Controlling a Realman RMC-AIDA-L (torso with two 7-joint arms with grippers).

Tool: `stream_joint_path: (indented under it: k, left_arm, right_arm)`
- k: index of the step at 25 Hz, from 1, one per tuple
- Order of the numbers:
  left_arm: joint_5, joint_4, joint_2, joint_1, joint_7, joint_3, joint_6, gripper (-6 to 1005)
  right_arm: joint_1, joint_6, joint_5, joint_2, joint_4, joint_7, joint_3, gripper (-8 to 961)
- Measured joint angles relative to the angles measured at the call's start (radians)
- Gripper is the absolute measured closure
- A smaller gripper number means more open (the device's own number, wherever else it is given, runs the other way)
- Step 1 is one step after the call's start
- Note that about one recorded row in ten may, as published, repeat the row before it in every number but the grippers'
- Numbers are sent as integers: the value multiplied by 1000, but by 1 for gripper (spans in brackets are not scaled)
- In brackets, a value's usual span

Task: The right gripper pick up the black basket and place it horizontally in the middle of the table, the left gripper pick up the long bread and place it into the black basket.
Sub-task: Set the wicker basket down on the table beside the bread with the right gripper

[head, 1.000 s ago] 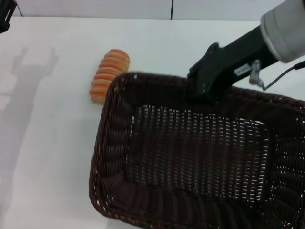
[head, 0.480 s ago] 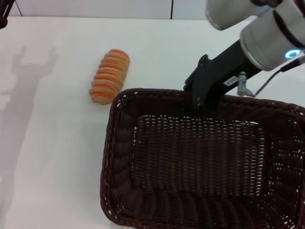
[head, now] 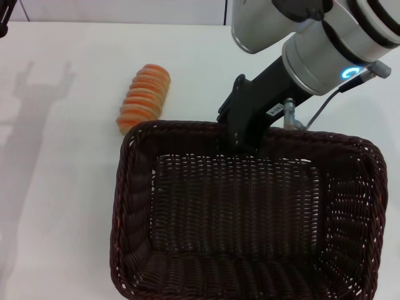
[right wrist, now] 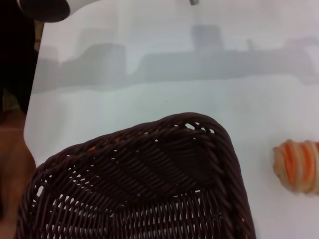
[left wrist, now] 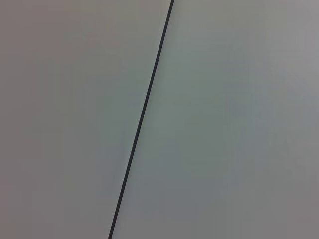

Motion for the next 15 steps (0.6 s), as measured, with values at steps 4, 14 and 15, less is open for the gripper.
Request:
stream_joint_path:
  k: [4, 14, 15]
  left_arm:
    - [2, 0, 0, 1, 0, 0, 4, 151]
    - [2, 1, 0, 9, -5, 5, 8, 153]
    - [2, 1, 0, 10, -5, 5, 9, 153]
  right_arm:
    - [8, -17, 1, 3, -3, 4, -12, 788]
    - [24, -65, 2, 8, -41, 20, -56, 769]
    - [28, -66, 2, 9, -46, 24, -61, 767]
